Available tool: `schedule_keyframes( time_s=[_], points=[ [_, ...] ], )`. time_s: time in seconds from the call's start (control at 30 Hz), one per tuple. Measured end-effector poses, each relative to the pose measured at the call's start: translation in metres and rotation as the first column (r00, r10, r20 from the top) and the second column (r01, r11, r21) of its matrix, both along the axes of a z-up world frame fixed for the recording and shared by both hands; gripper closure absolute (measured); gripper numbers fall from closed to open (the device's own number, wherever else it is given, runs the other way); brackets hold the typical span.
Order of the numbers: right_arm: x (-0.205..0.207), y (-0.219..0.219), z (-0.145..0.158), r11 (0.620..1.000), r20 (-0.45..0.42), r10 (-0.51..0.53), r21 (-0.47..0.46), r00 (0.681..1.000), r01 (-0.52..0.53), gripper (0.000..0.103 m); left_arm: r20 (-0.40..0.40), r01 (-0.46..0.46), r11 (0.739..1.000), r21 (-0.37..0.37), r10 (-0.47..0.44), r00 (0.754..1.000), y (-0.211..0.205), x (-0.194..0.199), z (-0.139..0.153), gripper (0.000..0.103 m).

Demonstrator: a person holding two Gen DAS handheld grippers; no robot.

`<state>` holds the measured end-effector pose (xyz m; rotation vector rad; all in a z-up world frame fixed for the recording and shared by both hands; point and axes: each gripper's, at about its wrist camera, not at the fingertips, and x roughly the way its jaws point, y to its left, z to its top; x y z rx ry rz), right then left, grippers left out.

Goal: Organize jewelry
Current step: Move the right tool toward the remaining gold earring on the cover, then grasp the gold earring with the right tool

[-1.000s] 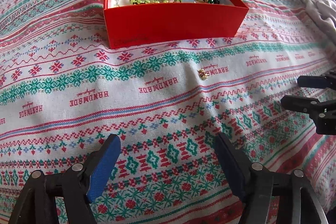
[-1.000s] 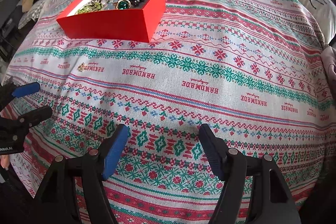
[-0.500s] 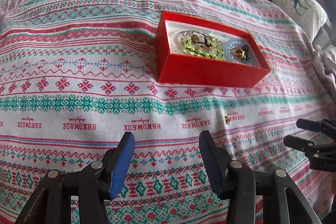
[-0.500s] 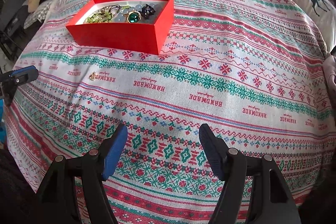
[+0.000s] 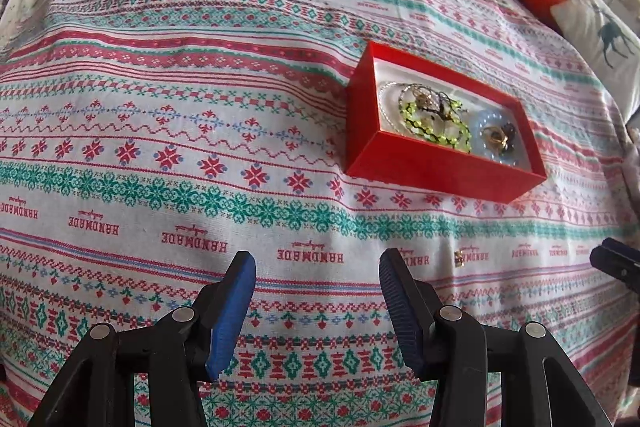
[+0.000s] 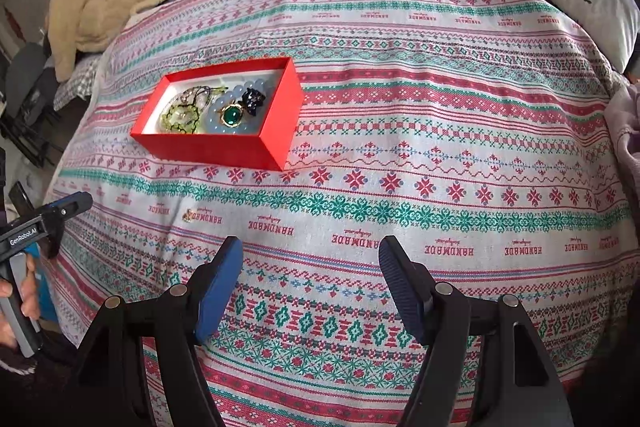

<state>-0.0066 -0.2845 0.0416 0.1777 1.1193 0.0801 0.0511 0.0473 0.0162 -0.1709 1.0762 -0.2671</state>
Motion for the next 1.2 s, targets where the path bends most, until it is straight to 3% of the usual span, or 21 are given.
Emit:
schedule_keyframes(
  time_s=[0.1,0.17,0.43,0.6,0.9,1.2],
  points=[
    [0.003,0.009,-0.011,1.000,-0.025,0.010,0.009,1.000,-0.010,0.030,-0.015,-0.016,0.999,0.049,0.016,1.000,-0.003,0.000,-0.006,0.032],
    [0.004,0.021,-0.020,0.999,-0.039,0.040,-0.010,0.998,-0.040,0.030,-0.031,-0.020,0.995,0.102,0.023,0.999,-0.008,-0.002,-0.013,0.029],
    [0.009,0.078,-0.046,0.979,-0.020,0.194,-0.062,0.981,-0.195,0.031,-0.079,0.004,0.984,0.180,0.010,0.997,-0.032,-0.015,-0.038,0.028],
    [0.018,0.102,-0.058,0.963,0.005,0.258,-0.080,0.966,-0.257,0.042,-0.091,0.034,0.975,0.219,-0.014,0.996,-0.049,-0.022,-0.042,0.028],
    [0.037,0.126,-0.071,0.952,0.026,0.289,-0.109,0.957,-0.284,0.054,-0.138,0.064,0.975,0.214,-0.034,0.990,-0.058,-0.026,-0.049,0.026],
    [0.051,0.140,-0.074,0.949,0.027,0.297,-0.116,0.955,-0.292,0.066,-0.145,0.045,0.977,0.208,-0.015,0.989,-0.041,-0.024,-0.050,0.026]
  ],
)
